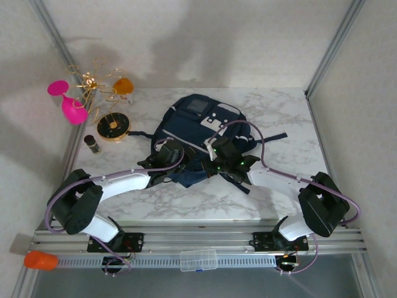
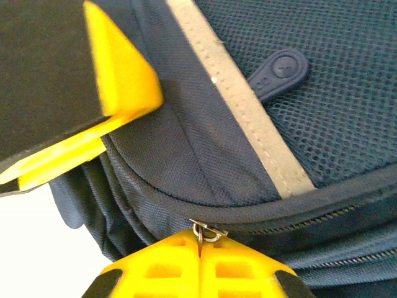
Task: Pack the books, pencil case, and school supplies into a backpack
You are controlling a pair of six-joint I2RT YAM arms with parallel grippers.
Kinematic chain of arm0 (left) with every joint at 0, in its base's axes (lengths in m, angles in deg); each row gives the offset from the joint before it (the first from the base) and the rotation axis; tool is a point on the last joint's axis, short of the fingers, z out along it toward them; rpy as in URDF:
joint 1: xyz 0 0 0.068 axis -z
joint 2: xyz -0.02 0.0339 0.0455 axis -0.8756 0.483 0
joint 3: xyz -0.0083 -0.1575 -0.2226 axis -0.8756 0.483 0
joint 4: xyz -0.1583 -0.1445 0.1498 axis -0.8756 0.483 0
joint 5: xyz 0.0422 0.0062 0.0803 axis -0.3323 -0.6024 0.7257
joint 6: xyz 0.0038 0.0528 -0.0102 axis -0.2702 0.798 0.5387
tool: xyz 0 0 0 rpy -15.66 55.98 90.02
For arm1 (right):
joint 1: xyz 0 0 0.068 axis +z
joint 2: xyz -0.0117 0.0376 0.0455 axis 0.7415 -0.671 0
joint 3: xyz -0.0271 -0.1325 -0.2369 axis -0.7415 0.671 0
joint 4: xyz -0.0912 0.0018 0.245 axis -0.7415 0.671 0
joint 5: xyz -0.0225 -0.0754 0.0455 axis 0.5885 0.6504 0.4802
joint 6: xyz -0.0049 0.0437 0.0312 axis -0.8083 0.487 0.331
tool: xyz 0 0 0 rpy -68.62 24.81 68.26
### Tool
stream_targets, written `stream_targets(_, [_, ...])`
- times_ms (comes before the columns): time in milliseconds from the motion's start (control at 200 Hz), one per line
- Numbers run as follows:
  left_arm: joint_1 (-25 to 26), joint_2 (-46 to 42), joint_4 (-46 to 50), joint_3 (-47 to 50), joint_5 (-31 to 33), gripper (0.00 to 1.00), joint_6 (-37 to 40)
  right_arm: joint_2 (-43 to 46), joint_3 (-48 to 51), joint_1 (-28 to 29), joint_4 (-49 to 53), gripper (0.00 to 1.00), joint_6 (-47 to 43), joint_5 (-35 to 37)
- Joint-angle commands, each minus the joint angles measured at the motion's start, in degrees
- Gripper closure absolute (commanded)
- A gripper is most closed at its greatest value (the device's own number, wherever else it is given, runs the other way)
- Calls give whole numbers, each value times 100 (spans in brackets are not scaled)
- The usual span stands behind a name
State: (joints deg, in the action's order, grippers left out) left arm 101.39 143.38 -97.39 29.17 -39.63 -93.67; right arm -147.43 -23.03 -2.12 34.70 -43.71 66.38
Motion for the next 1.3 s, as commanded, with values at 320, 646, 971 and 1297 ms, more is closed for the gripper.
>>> stream_targets(320, [-210,-184,856,-92,794,100,455,321,-124,-829,731,100,368,1185])
stream_targets(646, [-240,-230,898,-106,586,100,1053,-12,-654,-1264,619,83,-24,710])
stream_targets(971, [-538,-2759,1363,721,2060,1,2241,1199,195,-2351,-58,1,730,1376])
stream_targets(1297, [-2773,-4132,-1369,3188,4643,0,5410,1158,2615,-4330,-4481,1,-20,2184])
